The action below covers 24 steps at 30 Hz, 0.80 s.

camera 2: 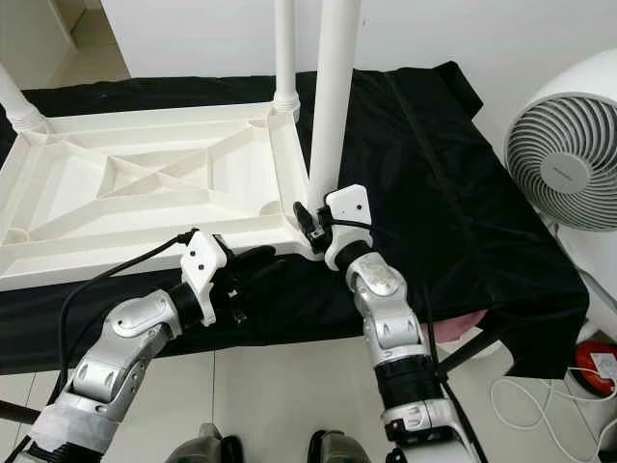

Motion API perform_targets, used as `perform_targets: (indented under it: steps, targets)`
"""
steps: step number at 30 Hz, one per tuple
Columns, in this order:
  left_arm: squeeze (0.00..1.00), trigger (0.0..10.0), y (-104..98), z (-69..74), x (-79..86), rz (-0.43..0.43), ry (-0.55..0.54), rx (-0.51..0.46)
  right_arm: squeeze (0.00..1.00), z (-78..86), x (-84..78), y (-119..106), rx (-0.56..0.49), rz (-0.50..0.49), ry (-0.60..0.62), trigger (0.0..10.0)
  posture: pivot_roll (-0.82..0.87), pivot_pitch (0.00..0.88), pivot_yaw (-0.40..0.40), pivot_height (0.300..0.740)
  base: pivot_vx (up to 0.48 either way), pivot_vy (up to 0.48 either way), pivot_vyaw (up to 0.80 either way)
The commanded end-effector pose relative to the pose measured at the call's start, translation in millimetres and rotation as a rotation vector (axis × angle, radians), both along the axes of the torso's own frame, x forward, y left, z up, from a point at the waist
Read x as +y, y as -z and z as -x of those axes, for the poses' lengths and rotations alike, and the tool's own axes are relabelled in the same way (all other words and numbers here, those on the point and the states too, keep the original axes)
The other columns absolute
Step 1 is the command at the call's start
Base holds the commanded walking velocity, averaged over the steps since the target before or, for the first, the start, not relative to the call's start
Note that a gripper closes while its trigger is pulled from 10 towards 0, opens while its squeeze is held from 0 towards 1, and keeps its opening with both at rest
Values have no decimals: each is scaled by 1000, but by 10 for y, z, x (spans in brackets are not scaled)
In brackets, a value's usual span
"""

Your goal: Building children table

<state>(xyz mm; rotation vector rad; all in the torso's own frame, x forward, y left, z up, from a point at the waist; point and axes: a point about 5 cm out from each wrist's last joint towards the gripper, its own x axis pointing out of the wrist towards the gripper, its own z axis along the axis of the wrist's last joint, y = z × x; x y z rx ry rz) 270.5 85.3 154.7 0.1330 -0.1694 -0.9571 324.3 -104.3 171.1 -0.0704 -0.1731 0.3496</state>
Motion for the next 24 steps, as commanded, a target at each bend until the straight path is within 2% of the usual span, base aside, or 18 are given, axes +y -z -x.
perform_targets:
  steps: [1, 2, 5, 12, 13, 15, 18, 21, 22, 23, 24]
  targets:
    - [0, 10000, 67, -8, 39, -11, -42, 15, 0, 36, -45, 88, 53, -35, 146, 10000, -79, 90, 18, 740, 0, 0, 0]
    - [0, 10000, 67, -8, 39, -11, -42, 15, 0, 36, -45, 88, 53, -35, 146, 10000, -79, 90, 18, 740, 0, 0, 0]
    - [0, 10000, 57, -22, 69, -16, -49, 9, 0, 104, 1, 70, 43, -51, 247, 10000, -76, 90, 16, 740, 0, 0, 0]
    - [0, 10000, 48, -42, 106, -24, -54, 0, 0, 156, 7, 63, 56, -74, 262, 10000, -76, 87, 17, 740, 0, 0, 0]
    - [0, 10000, 47, -41, 112, -25, -53, -1, 1000, 161, -9, 54, 57, -88, 263, 10000, -76, 87, 17, 740, 0, 0, 0]
    - [0, 10000, 47, -41, 112, -25, -53, -1, 1000, 161, -9, 54, 57, -88, 263, 10000, -76, 87, 17, 740, 0, 0, 0]
    - [0, 10000, 44, -36, 115, -27, -48, -1, 1000, 185, 13, -11, 42, -150, 187, 10000, -79, 81, 23, 740, 0, 0, 0]
    - [0, 10000, 36, -38, 106, -26, -45, -1, 1000, 170, -26, -41, 40, -125, 123, 10000, -81, 81, 23, 740, 0, 0, 0]
    - [0, 10000, 30, -44, 98, -24, -41, -3, 812, 147, -108, -42, 49, -76, 40, 10000, -82, 83, 21, 740, 0, 0, 0]
    - [0, 10000, 29, -46, 96, -24, -40, -4, 812, 140, -139, -44, 50, -64, 21, 10000, -82, 83, 21, 740, 0, 0, 0]
    - [0, 10000, 23, -51, 92, -22, -40, -6, 0, 119, -204, -44, 53, -42, -7, 10000, -86, 81, 23, 740, 0, 0, 0]
